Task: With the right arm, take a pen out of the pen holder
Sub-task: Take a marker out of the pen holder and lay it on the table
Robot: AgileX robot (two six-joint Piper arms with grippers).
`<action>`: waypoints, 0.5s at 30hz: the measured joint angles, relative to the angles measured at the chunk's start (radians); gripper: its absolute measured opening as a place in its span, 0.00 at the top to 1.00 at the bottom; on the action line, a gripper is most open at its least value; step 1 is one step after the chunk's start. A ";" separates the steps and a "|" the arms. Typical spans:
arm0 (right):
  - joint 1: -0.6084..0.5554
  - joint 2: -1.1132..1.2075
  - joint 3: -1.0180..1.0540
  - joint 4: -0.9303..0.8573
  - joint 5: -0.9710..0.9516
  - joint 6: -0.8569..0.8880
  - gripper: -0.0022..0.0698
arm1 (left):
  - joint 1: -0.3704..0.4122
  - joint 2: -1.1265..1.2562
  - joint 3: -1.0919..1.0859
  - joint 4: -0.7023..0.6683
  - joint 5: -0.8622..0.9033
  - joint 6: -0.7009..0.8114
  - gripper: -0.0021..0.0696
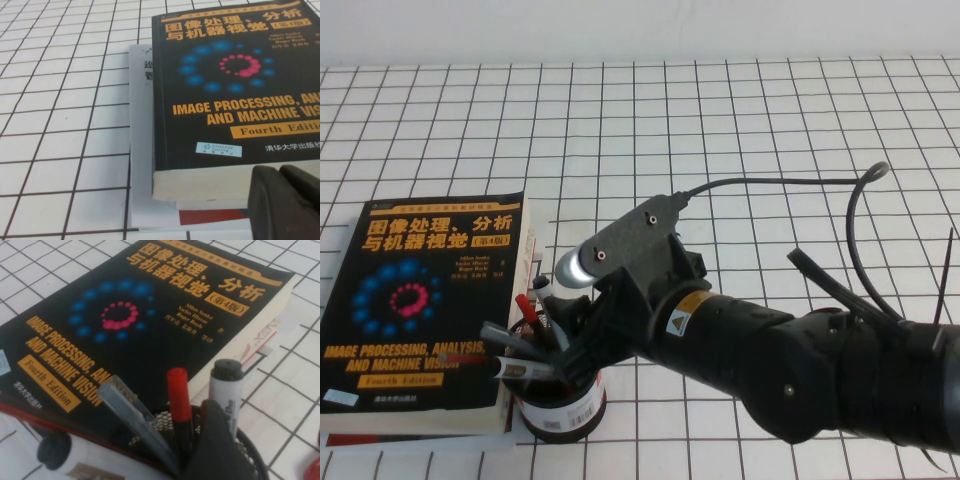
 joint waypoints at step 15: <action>0.011 0.046 -0.033 0.020 -0.030 -0.001 0.43 | 0.000 0.000 0.000 0.000 0.000 0.000 0.98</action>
